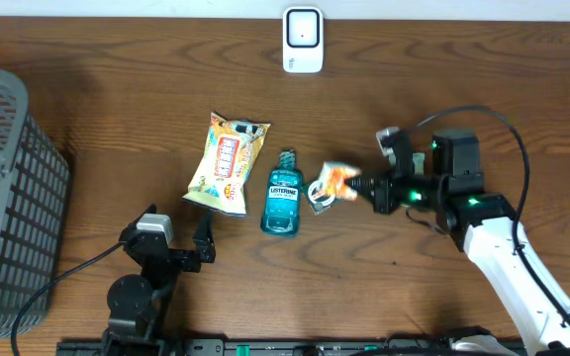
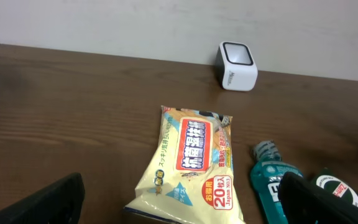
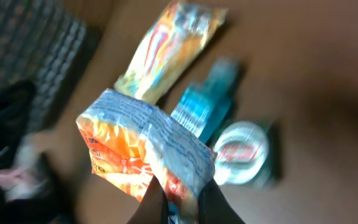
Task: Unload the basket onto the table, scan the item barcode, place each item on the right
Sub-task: 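Carry the orange box up to the white scanner with the right gripper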
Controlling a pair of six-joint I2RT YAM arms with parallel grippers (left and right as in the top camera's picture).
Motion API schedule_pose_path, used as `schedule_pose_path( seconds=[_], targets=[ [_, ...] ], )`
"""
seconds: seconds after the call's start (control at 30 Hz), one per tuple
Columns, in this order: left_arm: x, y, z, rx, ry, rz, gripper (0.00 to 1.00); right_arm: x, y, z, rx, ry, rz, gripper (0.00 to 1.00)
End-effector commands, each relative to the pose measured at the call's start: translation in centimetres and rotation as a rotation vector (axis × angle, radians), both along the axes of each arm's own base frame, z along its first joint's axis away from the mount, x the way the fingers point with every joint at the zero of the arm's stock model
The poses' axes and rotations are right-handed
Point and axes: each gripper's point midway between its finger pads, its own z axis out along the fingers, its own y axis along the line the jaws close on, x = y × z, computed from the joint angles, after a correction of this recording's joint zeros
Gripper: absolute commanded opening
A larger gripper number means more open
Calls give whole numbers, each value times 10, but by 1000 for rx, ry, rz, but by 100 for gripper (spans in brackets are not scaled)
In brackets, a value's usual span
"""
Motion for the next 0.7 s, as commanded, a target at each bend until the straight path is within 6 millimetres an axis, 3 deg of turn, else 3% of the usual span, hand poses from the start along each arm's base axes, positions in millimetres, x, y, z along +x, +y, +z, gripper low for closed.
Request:
schedule_pose_path(
  seconds=[0.0,0.13,0.33,0.43,0.67],
  targets=[
    [-1,0,-14,15,41,-3,98,34,-3,6,-137,-206,-76,1],
    [-1,0,-14,14,41,-3,98,65,10,24,-196,-417,-135,1],
    [-1,0,-14,15,41,-3,98,111,30,30,-291,-706,-215,1],
    [-1,0,-14,15,41,-3,98,136,30,36,-268,-810,-306,1],
    [-1,0,-14,15,41,-3,98,200,40,20,-260,-892,-414,1]
  ],
)
